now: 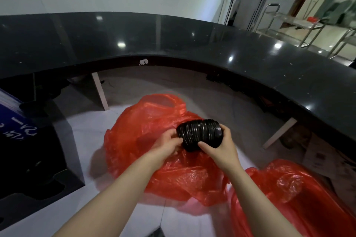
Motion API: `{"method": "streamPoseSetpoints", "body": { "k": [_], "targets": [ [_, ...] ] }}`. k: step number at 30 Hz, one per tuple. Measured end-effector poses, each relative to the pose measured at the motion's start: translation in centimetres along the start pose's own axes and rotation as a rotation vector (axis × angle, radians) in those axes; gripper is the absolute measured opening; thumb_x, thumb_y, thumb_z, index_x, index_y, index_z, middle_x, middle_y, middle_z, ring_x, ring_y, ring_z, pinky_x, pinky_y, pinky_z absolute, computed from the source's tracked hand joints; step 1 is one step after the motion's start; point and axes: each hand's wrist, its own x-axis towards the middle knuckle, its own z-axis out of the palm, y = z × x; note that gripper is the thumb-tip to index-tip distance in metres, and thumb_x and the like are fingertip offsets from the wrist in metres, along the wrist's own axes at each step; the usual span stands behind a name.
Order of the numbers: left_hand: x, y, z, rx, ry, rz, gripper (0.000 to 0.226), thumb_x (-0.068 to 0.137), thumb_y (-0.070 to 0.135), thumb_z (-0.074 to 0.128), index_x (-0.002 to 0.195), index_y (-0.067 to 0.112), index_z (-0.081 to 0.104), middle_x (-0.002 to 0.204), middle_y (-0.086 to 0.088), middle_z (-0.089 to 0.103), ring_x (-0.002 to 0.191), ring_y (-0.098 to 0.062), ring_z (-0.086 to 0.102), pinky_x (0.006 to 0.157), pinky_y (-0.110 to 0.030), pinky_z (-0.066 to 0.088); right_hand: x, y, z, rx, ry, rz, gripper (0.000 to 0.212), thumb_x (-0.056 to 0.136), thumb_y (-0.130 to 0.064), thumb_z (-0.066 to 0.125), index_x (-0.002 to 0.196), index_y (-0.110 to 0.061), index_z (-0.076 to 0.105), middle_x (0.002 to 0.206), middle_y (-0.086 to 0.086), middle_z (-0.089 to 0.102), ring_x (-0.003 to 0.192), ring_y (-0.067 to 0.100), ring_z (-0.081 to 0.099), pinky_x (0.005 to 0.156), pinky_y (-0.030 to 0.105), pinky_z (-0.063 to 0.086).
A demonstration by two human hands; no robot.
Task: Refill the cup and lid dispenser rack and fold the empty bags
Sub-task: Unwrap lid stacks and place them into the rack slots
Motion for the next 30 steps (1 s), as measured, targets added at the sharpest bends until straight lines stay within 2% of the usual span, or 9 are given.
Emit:
{"method": "streamPoseSetpoints", "body": {
  "k": [3, 5, 8, 10, 14, 19, 22, 27, 30],
  "targets": [
    [-0.3, 1.0, -0.7, 0.193, -0.010, 0.148, 0.031, 0.097, 0.021, 0.054, 0.127, 0.017, 0.053, 0.099, -0.004, 0.066, 0.086, -0.017, 0.062, 0.078, -0.030, 0.048, 0.0, -0.6, 0.0, 0.044, 0.035, -0.042, 0.075, 0.061, -0.038, 0.081, 0.121, -0.039, 0.036, 0.110, -0.024, 0.055, 0.097, -0.020, 0.051, 0.072, -0.001, 0.038],
    [-0.6, 1.6, -1.1, 0.460, 0.079, 0.224, 0.036, 0.097, 0.026, 0.054, 0.129, 0.011, 0.055, 0.105, 0.000, 0.062, 0.096, -0.015, 0.058, 0.078, -0.018, 0.038, 0.1, -1.1, 0.0, 0.054, 0.041, -0.078, 0.076, 0.063, -0.032, 0.083, 0.122, -0.039, 0.035, 0.111, -0.023, 0.054, 0.098, -0.019, 0.051, 0.073, 0.000, 0.038],
    [-1.5, 2.3, -1.3, 0.637, 0.190, 0.289, 0.020, 0.098, 0.025, 0.050, 0.102, 0.013, 0.064, 0.097, 0.002, 0.062, 0.095, -0.016, 0.059, 0.088, -0.021, 0.037, -0.2, -2.0, 0.3, 0.050, 0.046, -0.114, 0.077, 0.065, -0.027, 0.084, 0.123, -0.038, 0.034, 0.110, -0.024, 0.053, 0.099, -0.019, 0.050, 0.073, 0.001, 0.039],
    [-2.2, 2.6, -0.9, 0.579, 0.173, 0.244, 0.023, 0.100, 0.022, 0.043, 0.083, 0.021, 0.060, 0.076, 0.011, 0.055, 0.078, -0.011, 0.054, 0.080, -0.023, 0.041, -0.5, -2.7, 0.5, 0.056, 0.061, -0.141, 0.077, 0.066, -0.026, 0.085, 0.122, -0.038, 0.033, 0.110, -0.024, 0.052, 0.101, -0.017, 0.051, 0.074, 0.002, 0.041],
    [-3.8, 3.2, -0.7, 0.453, 0.227, 0.319, 0.012, 0.097, 0.018, 0.042, 0.103, 0.022, 0.051, 0.077, 0.001, 0.055, 0.069, -0.017, 0.050, 0.056, -0.018, 0.034, -1.2, -4.6, 0.4, 0.033, 0.098, -0.196, 0.079, 0.065, -0.033, 0.084, 0.127, -0.035, 0.033, 0.118, -0.012, 0.053, 0.106, 0.003, 0.054, 0.087, 0.021, 0.047],
    [-5.2, 3.9, -0.7, 0.343, 0.108, 0.246, 0.048, 0.093, 0.048, 0.050, 0.139, 0.040, 0.039, 0.125, 0.004, 0.058, 0.115, -0.022, 0.054, 0.095, -0.030, 0.039, -1.8, -6.5, -0.1, -0.028, 0.152, -0.271, 0.090, 0.069, -0.034, 0.082, 0.142, -0.019, 0.033, 0.136, 0.000, 0.049, 0.127, 0.018, 0.046, 0.104, 0.044, 0.041],
    [-5.4, 4.4, -0.5, 0.364, 0.070, 0.323, 0.056, 0.092, 0.056, 0.048, 0.144, 0.042, 0.032, 0.123, 0.012, 0.055, 0.110, -0.014, 0.053, 0.093, -0.029, 0.039, -2.6, -7.1, -0.9, -0.061, 0.207, -0.318, 0.092, 0.069, -0.039, 0.082, 0.145, -0.017, 0.034, 0.137, 0.000, 0.047, 0.129, 0.016, 0.041, 0.109, 0.035, 0.034],
    [-6.4, 4.9, 1.6, 0.082, -0.019, 0.626, 0.047, 0.094, 0.036, 0.056, 0.138, 0.039, 0.041, 0.133, 0.018, 0.054, 0.123, 0.006, 0.047, 0.101, -0.021, 0.039, -3.8, -7.5, -3.1, 0.042, 0.244, -0.324, 0.088, 0.064, -0.034, 0.088, 0.137, -0.023, 0.039, 0.130, -0.002, 0.043, 0.122, 0.012, 0.043, 0.104, 0.036, 0.038],
    [-6.8, 5.2, 2.8, 0.053, -0.010, 0.665, 0.049, 0.090, 0.046, 0.052, 0.137, 0.037, 0.044, 0.135, 0.010, 0.053, 0.127, -0.001, 0.045, 0.106, -0.026, 0.037, -4.6, -7.5, -4.1, 0.186, 0.186, -0.279, 0.088, 0.058, -0.033, 0.084, 0.129, -0.027, 0.034, 0.122, -0.006, 0.048, 0.111, 0.005, 0.053, 0.096, 0.033, 0.047]
  ]
}}
